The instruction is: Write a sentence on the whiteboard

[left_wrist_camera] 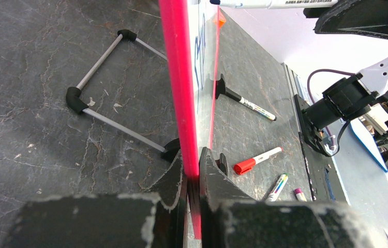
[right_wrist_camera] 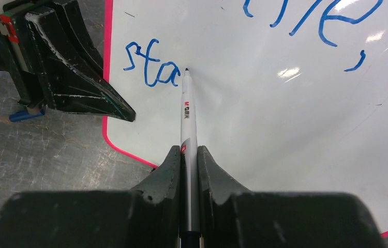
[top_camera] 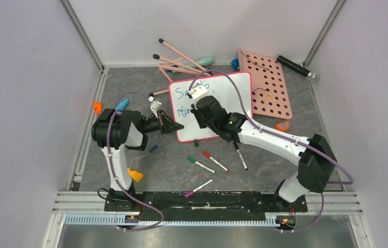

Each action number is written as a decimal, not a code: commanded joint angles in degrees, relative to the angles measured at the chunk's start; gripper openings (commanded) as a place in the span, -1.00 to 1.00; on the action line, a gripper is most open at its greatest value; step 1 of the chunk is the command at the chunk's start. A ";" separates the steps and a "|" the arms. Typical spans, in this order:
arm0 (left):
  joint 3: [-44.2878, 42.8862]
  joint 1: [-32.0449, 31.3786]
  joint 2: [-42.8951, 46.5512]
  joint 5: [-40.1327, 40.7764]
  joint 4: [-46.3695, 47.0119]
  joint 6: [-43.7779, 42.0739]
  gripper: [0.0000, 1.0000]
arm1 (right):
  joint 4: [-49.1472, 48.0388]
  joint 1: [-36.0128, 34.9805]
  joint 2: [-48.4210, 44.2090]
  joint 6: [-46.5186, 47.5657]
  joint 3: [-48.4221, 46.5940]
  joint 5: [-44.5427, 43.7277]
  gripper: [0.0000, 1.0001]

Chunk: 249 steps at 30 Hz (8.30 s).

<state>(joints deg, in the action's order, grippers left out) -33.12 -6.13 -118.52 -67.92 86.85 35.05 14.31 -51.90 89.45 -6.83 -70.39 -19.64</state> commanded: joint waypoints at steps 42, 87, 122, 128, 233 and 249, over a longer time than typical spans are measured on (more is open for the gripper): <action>0.18 0.51 -3.22 3.41 2.36 -14.53 -0.95 | -0.31 1.69 -0.50 0.13 -0.92 -4.17 -1.00; 0.25 0.50 -3.22 3.40 2.36 -14.47 -0.95 | -3.93 1.24 0.09 -1.88 2.12 5.18 -1.00; 0.14 0.50 -3.33 3.32 2.36 -14.32 -0.96 | -3.03 1.36 -9.46 0.35 9.05 -4.92 -1.00; 0.19 0.48 -3.24 3.31 2.36 -14.31 -0.95 | -6.09 2.16 -12.25 -1.02 12.25 -4.92 -1.00; 0.14 0.57 -3.25 3.32 2.37 -14.31 -0.96 | -4.49 4.96 -9.69 1.97 12.55 -5.87 -1.00; 0.16 0.51 -3.36 3.28 2.36 -14.31 -0.96 | -6.57 4.89 -8.95 1.29 11.58 0.48 -1.00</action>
<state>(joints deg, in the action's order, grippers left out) -33.26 -6.13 -118.56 -67.88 86.70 35.14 9.72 -47.40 80.55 -5.13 -57.30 -20.60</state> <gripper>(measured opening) 0.092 0.132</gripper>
